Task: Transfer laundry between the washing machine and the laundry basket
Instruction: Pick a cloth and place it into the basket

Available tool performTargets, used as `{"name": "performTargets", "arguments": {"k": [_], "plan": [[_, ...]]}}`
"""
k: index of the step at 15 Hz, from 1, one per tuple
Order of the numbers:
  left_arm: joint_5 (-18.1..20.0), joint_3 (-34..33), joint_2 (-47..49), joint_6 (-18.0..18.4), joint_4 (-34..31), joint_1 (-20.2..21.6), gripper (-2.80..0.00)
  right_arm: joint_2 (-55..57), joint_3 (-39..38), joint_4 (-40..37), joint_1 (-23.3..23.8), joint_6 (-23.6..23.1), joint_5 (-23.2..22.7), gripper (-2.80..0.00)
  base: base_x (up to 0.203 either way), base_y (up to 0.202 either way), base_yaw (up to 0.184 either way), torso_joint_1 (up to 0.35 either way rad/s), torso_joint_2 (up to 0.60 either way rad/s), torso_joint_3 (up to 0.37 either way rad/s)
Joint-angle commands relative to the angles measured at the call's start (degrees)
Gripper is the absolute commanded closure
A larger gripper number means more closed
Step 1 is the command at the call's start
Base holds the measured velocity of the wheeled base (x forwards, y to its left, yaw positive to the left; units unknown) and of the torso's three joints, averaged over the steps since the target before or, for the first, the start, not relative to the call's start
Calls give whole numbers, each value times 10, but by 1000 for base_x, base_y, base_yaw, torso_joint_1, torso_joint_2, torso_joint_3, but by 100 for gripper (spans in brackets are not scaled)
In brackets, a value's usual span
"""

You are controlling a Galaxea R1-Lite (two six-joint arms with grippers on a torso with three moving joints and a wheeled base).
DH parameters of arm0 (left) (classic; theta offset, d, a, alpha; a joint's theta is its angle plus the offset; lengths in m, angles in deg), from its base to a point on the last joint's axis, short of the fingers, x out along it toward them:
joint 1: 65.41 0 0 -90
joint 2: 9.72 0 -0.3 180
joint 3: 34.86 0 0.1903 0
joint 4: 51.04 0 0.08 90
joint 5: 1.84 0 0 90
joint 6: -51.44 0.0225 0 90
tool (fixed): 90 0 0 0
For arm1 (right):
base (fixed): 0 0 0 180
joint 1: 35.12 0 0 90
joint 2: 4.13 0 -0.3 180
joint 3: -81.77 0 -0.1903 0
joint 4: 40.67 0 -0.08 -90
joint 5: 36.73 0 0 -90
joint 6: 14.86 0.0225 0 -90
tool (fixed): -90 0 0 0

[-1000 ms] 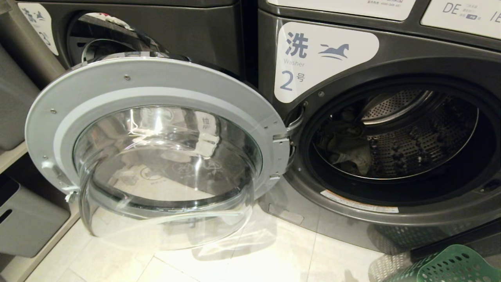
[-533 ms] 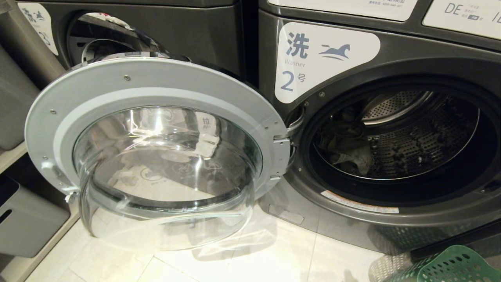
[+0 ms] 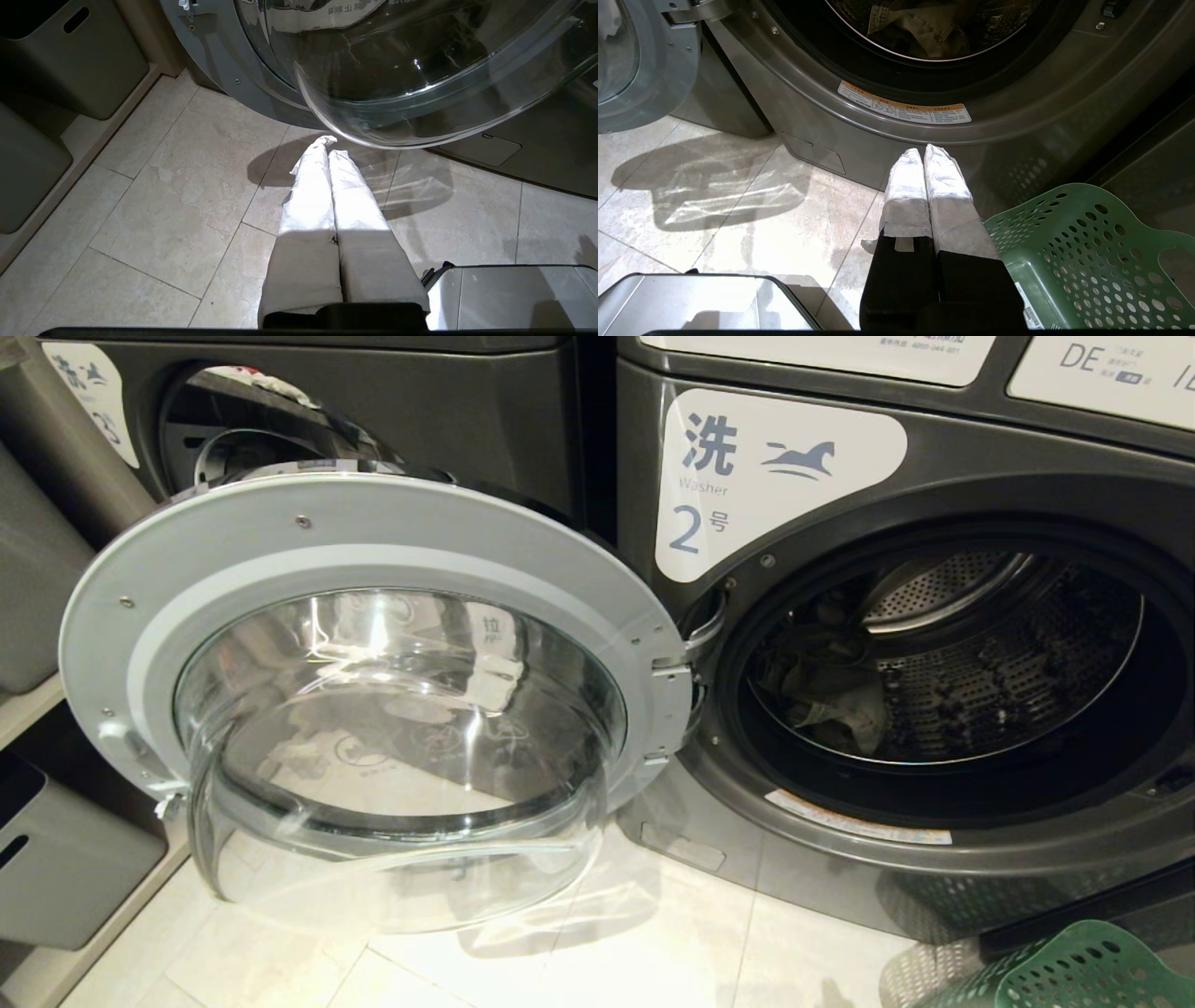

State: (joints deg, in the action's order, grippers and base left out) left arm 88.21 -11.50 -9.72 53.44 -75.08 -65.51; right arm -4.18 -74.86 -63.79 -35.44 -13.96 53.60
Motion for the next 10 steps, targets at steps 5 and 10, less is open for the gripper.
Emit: {"name": "performTargets", "arguments": {"k": [5,10], "plan": [[0,-1,-1,0,0,0,0,0,0,0,0,0,0,0,0,0,0,0,0,0],[0,-1,0,0,0,0,0,0,0,0,0,-9,-2,0,0,0,0,0,0,0]]}}
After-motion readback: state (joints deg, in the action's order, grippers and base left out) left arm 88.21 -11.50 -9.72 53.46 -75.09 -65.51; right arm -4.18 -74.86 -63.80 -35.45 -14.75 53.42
